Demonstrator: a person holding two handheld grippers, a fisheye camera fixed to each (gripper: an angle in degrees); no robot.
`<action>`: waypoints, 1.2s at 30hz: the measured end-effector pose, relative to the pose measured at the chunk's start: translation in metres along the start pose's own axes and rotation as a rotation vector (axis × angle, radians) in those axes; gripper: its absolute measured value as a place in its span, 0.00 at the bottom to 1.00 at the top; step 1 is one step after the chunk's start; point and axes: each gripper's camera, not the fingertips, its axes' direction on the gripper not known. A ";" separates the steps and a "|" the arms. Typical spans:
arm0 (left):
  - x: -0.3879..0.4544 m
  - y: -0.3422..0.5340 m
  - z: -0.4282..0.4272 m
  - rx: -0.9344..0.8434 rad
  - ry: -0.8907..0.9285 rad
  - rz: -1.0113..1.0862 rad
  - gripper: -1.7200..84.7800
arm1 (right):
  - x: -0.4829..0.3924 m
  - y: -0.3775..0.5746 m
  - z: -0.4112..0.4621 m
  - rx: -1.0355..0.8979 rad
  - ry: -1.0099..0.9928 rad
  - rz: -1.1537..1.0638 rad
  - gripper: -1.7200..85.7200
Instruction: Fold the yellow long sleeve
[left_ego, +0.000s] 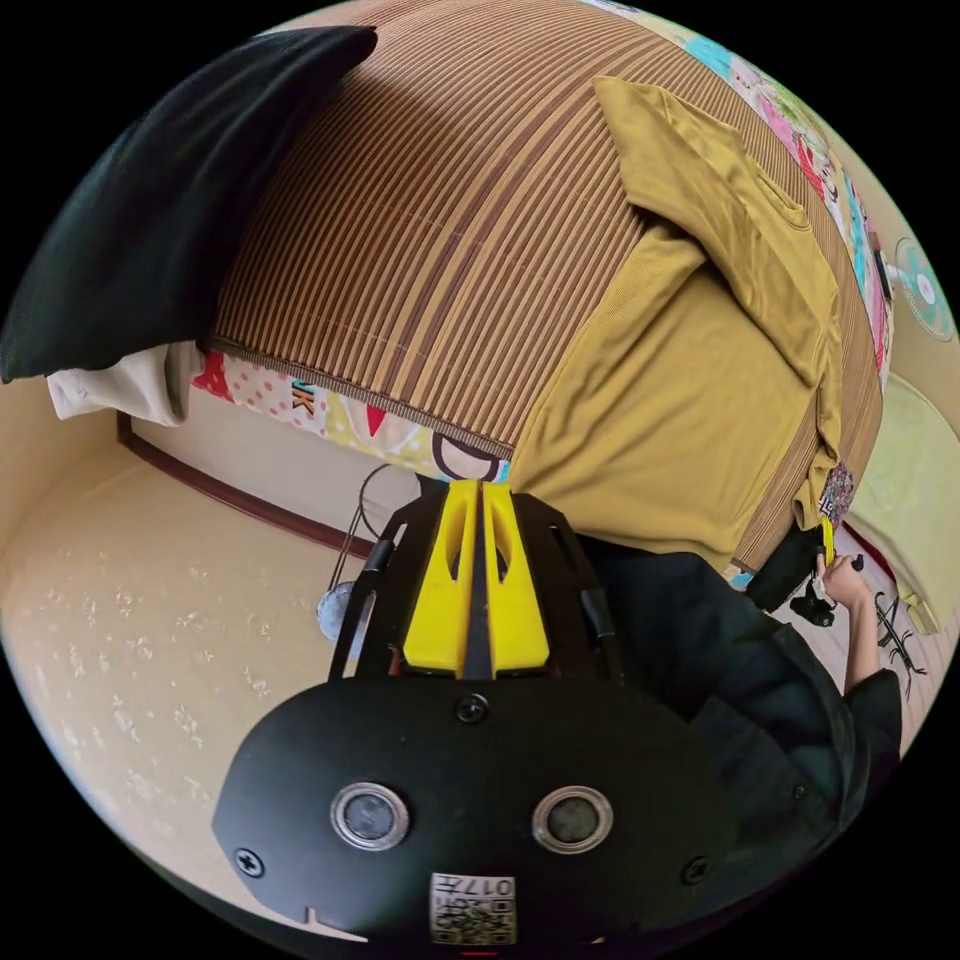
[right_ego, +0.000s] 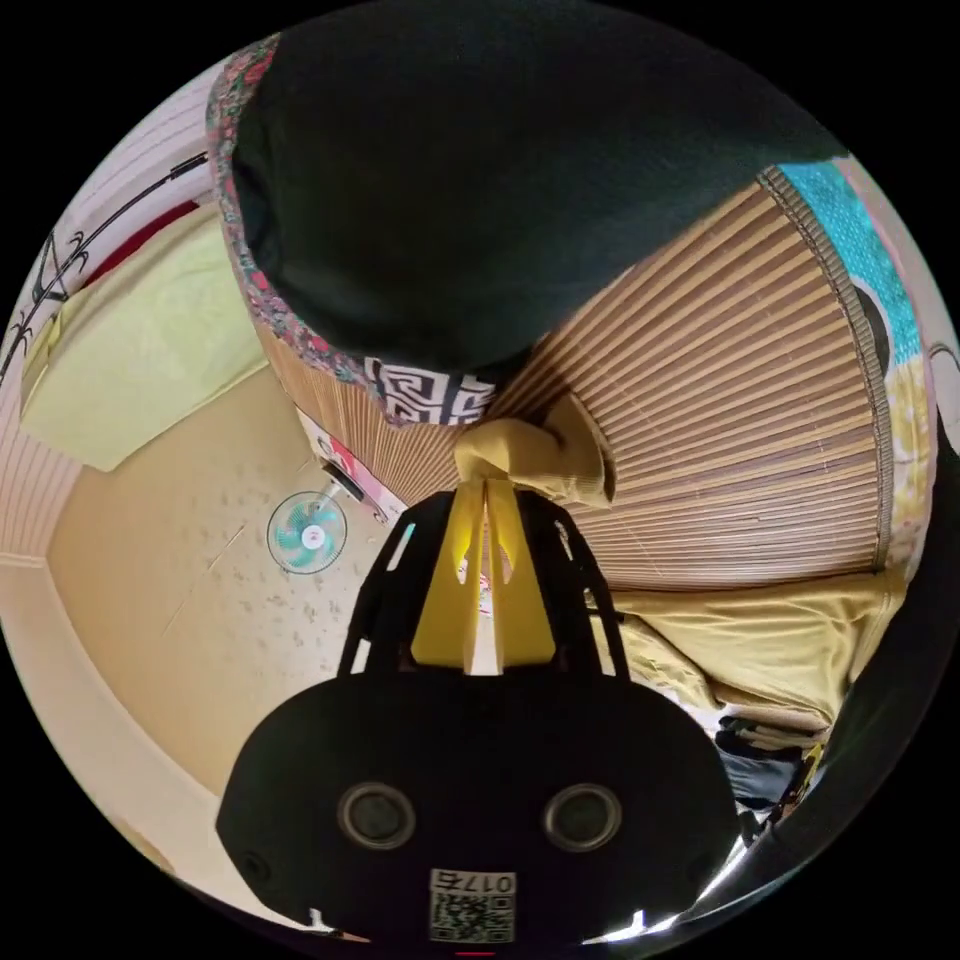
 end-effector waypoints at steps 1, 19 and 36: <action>-0.002 0.002 -0.003 0.007 -0.007 0.004 0.01 | -0.018 0.001 0.000 0.001 0.006 -0.071 0.04; -0.051 0.036 -0.014 0.065 0.058 -0.108 0.01 | 0.019 0.007 0.069 -0.002 0.260 0.151 0.13; -0.072 0.033 -0.032 0.052 0.007 -0.099 0.01 | -0.110 0.452 0.268 -0.611 0.169 -1.503 0.06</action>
